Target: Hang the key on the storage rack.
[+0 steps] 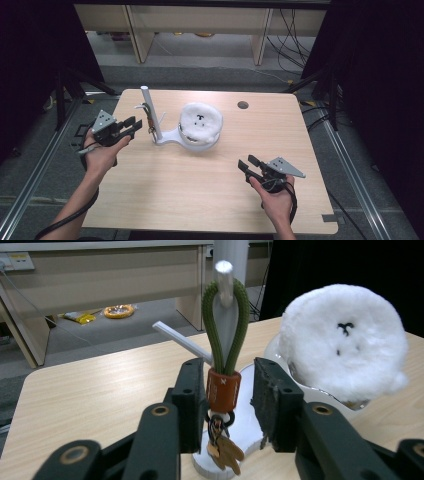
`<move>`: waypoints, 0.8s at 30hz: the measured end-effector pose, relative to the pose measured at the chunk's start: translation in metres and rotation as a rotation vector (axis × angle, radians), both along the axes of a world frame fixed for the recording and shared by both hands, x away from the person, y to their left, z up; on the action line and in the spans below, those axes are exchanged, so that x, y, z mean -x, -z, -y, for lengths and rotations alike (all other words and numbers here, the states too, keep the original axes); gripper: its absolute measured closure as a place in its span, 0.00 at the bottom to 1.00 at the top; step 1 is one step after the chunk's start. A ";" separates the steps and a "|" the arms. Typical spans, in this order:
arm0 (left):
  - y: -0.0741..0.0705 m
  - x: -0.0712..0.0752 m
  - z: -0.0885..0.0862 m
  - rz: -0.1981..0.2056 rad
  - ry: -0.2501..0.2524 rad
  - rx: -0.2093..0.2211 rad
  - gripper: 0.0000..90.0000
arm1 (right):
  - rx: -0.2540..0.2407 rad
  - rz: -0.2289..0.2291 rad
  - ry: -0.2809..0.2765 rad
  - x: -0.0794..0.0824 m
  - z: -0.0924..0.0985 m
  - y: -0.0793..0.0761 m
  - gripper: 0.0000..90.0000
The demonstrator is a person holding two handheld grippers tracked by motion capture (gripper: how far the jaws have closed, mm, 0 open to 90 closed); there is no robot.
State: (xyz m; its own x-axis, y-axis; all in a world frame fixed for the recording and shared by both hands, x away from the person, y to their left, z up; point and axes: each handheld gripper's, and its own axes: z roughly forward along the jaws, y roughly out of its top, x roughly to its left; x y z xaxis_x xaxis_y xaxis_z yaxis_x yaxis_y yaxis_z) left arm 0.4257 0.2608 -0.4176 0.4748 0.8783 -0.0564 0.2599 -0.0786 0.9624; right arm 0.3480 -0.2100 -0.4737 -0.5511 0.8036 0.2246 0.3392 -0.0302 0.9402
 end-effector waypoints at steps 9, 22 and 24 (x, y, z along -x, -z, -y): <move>0.011 0.029 -0.004 0.005 0.005 -0.013 0.58 | 0.019 -0.034 0.035 0.000 0.010 0.005 0.57; 0.048 0.071 -0.008 -0.012 -0.057 0.012 0.48 | 0.043 -0.065 0.103 0.004 0.029 0.018 0.54; 0.058 0.075 -0.009 -0.016 -0.063 0.013 0.48 | 0.035 -0.077 0.118 0.004 0.031 0.021 0.54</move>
